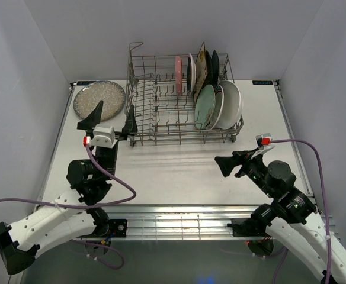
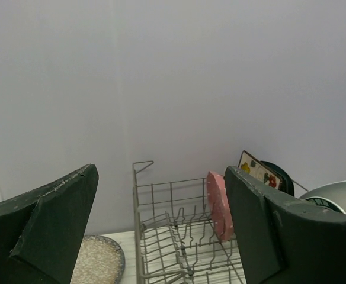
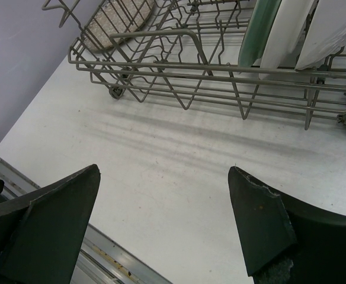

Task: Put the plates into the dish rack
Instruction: Pick up the plate from the corner of the board.

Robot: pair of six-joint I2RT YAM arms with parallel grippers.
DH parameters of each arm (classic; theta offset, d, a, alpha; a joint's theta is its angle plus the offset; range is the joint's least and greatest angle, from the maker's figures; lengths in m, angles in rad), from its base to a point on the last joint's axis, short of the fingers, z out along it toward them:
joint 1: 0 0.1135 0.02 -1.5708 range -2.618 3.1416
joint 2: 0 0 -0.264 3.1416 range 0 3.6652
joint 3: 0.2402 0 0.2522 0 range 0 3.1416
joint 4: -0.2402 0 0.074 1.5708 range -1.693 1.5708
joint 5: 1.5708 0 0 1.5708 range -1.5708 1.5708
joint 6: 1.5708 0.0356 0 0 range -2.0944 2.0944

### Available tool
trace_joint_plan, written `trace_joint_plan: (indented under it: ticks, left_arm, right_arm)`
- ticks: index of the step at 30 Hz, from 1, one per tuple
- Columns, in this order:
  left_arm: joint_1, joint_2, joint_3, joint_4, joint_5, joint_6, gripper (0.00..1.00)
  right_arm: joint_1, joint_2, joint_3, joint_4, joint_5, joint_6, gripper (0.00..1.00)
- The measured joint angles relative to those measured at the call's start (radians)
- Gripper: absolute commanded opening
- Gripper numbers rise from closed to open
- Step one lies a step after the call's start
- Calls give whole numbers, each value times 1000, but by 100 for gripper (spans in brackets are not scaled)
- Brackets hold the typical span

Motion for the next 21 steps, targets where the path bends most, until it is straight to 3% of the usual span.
trace_joint_plan:
  ticks: [6, 12, 21]
  left_arm:
    - [0, -102, -118, 16, 9, 153, 98]
    - [0, -101, -183, 10, -25, 303, 98]
    - [15, -227, -349, 127, -75, 488, 98]
  right_arm:
    - [0, -11, 0, 0, 0, 0, 94]
    - [0, -27, 0, -1, -1, 2, 94]
    - [0, -54, -1, -2, -7, 4, 94]
